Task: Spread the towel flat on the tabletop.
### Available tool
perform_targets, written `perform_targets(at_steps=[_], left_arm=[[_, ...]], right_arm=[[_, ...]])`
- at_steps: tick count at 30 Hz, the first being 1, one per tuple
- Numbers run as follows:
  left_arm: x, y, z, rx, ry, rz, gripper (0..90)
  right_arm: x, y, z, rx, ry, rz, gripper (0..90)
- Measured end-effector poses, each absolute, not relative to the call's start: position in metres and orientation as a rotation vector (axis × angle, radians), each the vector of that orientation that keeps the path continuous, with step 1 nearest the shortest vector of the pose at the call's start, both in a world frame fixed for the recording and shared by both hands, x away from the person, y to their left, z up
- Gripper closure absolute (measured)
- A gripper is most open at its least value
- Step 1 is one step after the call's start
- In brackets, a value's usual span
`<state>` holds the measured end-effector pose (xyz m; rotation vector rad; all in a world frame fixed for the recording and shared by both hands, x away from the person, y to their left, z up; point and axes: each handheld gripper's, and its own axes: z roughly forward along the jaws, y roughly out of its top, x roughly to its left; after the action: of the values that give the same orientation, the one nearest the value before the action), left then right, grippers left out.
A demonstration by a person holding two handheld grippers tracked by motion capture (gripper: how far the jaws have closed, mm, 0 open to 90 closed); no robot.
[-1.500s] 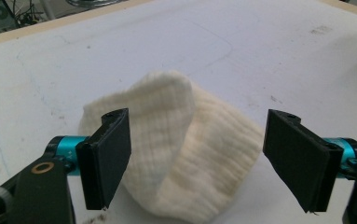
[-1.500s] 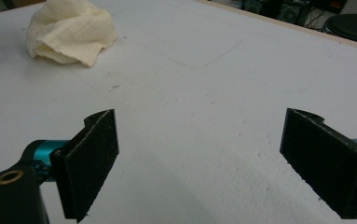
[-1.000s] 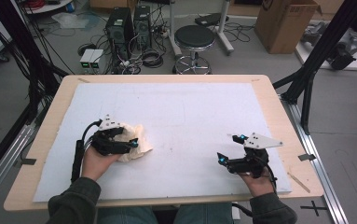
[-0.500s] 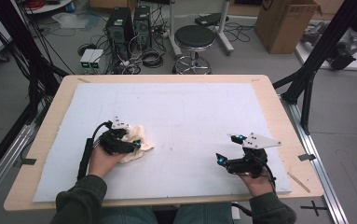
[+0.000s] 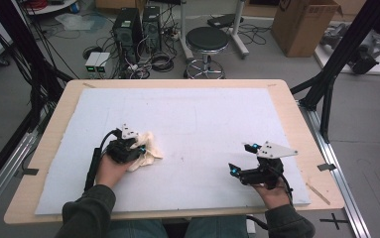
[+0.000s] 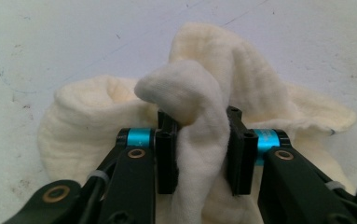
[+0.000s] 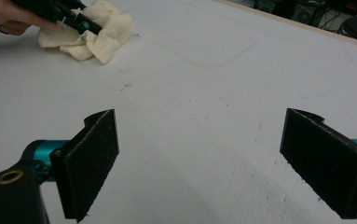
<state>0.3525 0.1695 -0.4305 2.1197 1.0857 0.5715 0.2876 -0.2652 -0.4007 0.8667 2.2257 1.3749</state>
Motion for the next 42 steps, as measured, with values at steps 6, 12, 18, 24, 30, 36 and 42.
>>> perform_targets(at_steps=[6,12,18,24,30,36,42], left_arm=[[0.351,0.171,-0.426,2.081,1.084,0.552,73.2],[0.347,0.163,-0.415,2.028,1.053,0.516,73.4],[0.343,0.143,-0.398,2.009,0.980,0.498,73.4],[0.342,0.120,-0.387,2.018,0.913,0.479,73.3],[0.343,0.097,-0.385,2.012,0.872,0.427,73.2],[0.346,0.072,-0.387,2.034,0.821,0.399,73.1],[0.353,0.050,-0.400,2.067,0.798,0.357,72.4]], right_arm=[[0.288,-0.266,-0.401,0.867,2.223,1.379,10.7],[0.288,-0.267,-0.401,0.871,2.225,1.379,10.7],[0.288,-0.268,-0.400,0.867,2.221,1.380,10.7],[0.287,-0.269,-0.400,0.868,2.218,1.385,10.7],[0.286,-0.270,-0.399,0.873,2.211,1.393,10.7],[0.286,-0.271,-0.400,0.874,2.209,1.399,10.7],[0.286,-0.272,-0.400,0.873,2.210,1.404,10.7]])
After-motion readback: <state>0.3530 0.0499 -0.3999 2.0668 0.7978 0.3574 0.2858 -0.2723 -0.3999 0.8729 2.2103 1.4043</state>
